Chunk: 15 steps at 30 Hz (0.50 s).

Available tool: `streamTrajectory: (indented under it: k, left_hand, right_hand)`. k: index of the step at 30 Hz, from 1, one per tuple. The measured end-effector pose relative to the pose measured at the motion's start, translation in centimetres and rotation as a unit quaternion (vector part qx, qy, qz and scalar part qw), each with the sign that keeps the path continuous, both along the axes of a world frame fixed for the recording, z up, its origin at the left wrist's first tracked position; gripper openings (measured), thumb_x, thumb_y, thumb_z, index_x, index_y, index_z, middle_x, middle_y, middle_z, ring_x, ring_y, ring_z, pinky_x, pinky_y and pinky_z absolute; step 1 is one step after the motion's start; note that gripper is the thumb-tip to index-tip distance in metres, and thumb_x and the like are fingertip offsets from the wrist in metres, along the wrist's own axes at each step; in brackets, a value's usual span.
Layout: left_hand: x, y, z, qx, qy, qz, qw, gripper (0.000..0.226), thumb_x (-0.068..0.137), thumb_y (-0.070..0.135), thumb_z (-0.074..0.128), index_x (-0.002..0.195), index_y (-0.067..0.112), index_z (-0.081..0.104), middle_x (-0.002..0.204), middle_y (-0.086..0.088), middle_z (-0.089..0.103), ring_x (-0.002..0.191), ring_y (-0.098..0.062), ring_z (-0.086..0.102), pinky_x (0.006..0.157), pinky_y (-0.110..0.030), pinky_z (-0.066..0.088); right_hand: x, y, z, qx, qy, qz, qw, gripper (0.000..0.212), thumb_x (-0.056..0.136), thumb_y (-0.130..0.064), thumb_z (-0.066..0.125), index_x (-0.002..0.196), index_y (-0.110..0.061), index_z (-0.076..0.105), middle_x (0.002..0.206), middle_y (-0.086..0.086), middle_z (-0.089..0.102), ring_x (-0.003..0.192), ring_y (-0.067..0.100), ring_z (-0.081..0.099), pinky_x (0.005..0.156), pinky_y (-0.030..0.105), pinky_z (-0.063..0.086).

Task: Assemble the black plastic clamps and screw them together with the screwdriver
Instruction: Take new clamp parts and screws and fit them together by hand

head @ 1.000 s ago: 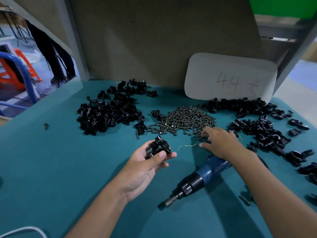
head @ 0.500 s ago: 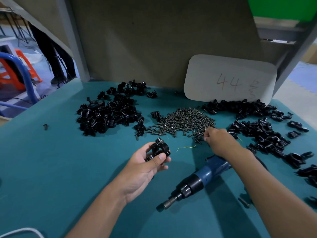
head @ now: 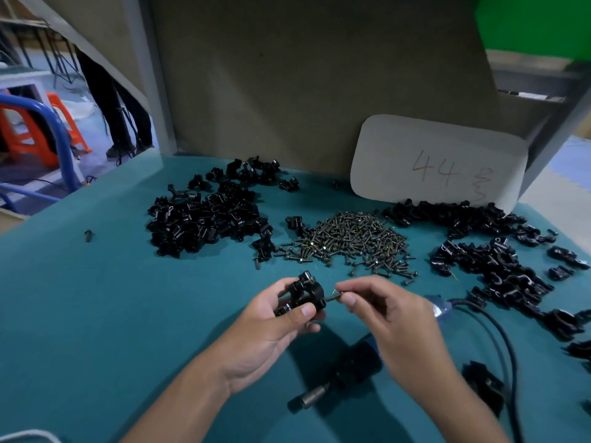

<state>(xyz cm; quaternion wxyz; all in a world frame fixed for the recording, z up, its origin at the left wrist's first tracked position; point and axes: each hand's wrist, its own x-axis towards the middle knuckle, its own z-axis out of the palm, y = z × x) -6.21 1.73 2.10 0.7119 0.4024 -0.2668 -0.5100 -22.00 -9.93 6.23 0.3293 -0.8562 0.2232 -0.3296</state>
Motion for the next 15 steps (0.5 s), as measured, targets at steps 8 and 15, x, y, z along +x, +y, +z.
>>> streamTrajectory:
  k: [8, 15]
  left_hand:
    - [-0.2, 0.12, 0.09, -0.01, -0.029, -0.016, 0.999, 0.04, 0.089, 0.002, 0.062, 0.127, -0.006, 0.053, 0.105, -0.01, 0.067, 0.097, -0.019, 0.066, 0.085, -0.028, 0.056]
    - [-0.38, 0.09, 0.28, -0.015, -0.016, -0.029, 0.999, 0.041, 0.09, 0.001, 0.063, 0.129, -0.007, 0.051, 0.101, -0.009, 0.068, 0.093, -0.019, 0.066, 0.088, -0.03, 0.057]
  right_hand:
    - [0.01, 0.8, -1.02, -0.103, -0.028, -0.001, 0.994, 0.013, 0.091, -0.021, 0.072, 0.102, -0.027, 0.076, 0.092, -0.025, 0.07, 0.087, -0.006, 0.067, 0.076, 0.007, 0.047]
    - [-0.32, 0.49, -0.98, -0.087, -0.029, -0.016, 0.996, 0.016, 0.091, -0.031, 0.065, 0.1, -0.025, 0.077, 0.089, -0.026, 0.07, 0.084, -0.006, 0.066, 0.074, 0.005, 0.045]
